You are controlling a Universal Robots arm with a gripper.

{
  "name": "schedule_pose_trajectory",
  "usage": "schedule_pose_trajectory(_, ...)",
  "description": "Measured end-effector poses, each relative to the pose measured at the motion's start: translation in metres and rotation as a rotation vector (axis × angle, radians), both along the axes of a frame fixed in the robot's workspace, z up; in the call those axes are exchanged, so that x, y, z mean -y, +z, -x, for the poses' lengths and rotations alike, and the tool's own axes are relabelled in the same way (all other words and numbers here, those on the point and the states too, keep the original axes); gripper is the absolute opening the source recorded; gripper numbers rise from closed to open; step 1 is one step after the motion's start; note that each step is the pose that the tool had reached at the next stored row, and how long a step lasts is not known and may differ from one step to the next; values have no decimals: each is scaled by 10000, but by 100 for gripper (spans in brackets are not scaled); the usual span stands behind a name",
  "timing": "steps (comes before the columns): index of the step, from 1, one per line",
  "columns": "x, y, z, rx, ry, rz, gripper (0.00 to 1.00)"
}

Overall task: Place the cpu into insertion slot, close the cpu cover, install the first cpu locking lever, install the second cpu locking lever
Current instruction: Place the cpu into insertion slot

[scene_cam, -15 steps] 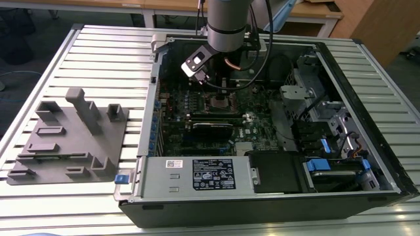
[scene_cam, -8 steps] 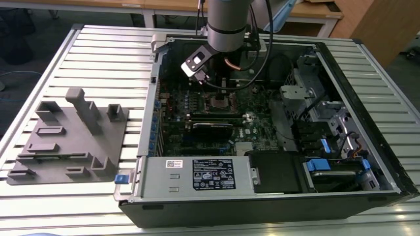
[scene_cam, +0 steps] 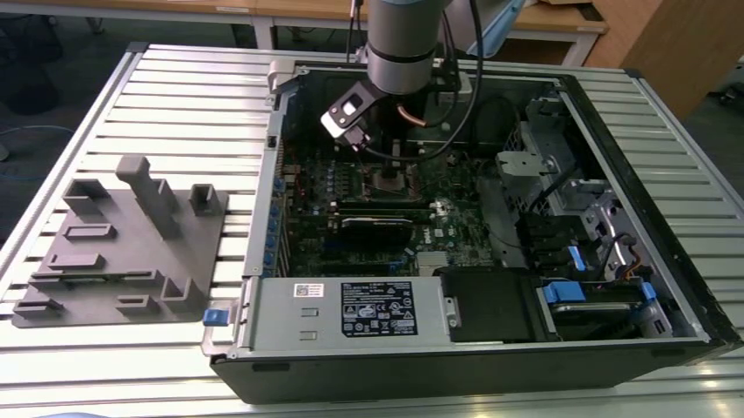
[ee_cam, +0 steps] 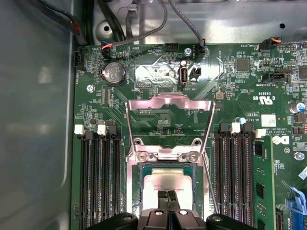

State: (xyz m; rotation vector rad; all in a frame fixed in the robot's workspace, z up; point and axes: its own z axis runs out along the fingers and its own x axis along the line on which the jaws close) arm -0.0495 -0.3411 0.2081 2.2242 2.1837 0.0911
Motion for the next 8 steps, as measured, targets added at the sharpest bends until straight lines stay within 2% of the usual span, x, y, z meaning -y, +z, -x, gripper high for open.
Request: schedule_pose_trajectory(8,-12,-31,0,1,-21,-1,11)
